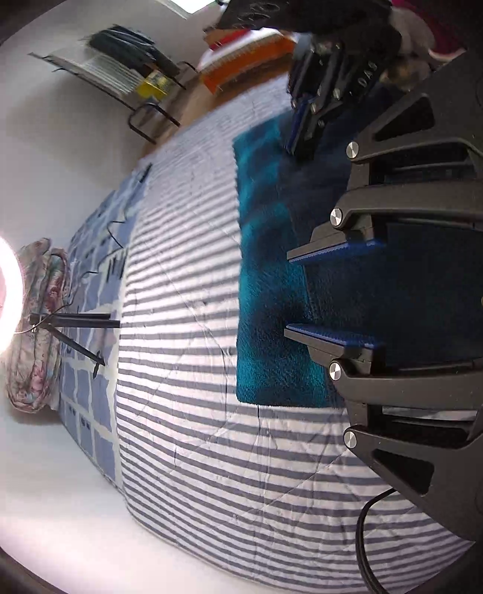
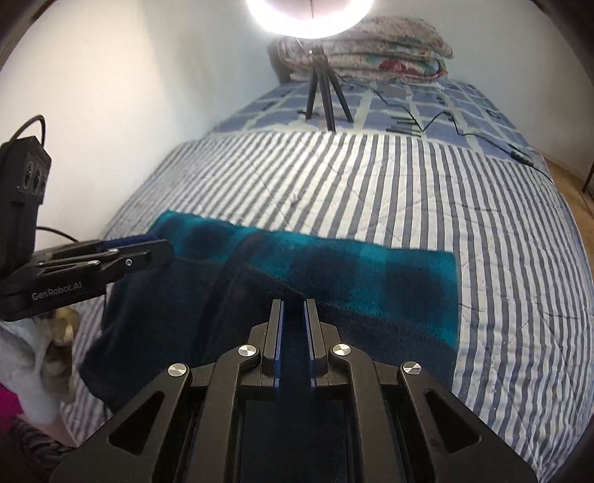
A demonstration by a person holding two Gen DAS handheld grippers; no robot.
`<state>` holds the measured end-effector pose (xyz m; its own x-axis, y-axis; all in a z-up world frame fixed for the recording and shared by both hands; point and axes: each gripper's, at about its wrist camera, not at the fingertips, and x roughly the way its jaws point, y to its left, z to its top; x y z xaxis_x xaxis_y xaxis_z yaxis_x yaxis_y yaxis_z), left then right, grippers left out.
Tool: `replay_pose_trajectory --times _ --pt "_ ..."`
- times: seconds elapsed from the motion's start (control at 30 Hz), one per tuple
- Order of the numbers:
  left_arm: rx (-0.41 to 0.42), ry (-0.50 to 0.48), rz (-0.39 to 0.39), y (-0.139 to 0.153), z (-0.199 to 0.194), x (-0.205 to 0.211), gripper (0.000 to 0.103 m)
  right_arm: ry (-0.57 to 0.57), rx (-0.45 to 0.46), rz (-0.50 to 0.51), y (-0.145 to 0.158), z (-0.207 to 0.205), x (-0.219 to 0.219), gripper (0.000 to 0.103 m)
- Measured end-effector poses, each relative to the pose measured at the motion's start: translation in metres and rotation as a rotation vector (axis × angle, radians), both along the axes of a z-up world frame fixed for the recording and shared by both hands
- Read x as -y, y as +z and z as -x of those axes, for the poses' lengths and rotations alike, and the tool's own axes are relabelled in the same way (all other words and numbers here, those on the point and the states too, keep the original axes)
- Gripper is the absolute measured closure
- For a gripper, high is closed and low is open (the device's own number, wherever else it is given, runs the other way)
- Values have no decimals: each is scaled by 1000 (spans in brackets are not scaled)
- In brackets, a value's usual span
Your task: Fold large clothes
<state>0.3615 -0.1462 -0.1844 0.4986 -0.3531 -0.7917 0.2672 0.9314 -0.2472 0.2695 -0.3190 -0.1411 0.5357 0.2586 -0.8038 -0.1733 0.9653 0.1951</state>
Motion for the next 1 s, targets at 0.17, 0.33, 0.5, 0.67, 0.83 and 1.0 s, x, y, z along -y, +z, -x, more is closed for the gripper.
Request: replay_pose_trajectory --times 0.17,0.33,0.5,0.67,0.83,1.0 --pt "-41 -10 11 -32 -8 -3 66 12 -74 -10 -37 -1 4 96" --pt "-13 -15 33 -5 2 -10 66 -8 -74 -73 -9 5 15 96" --pt "9 -47 64 18 43 -30 66 36 -30 -32 18 48 23 95" --pt "-63 -82 18 -9 69 -36 66 41 -87 -17 1 74 31 95" --pt "-119 -68 42 -47 73 -48 66 25 -130 -60 -32 88 43 95" --pt "-98 -70 17 -44 80 -45 66 12 -134 -57 -28 90 41 96"
